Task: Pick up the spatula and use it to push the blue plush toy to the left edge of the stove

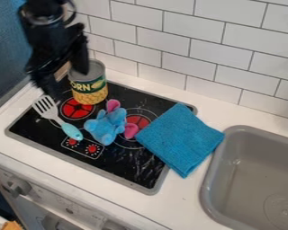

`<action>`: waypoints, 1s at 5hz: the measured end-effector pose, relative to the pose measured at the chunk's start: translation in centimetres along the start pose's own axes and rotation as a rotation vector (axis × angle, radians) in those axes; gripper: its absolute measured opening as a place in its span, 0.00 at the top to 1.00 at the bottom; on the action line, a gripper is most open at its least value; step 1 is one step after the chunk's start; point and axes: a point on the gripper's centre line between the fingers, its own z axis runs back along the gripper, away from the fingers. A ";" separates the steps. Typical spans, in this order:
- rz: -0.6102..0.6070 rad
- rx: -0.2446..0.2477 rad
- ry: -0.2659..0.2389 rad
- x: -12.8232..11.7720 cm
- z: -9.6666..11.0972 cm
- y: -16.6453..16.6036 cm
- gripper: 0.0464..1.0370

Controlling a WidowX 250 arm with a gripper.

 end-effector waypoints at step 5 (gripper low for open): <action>-0.113 0.155 -0.033 1.2 -9.1 2.1 0.04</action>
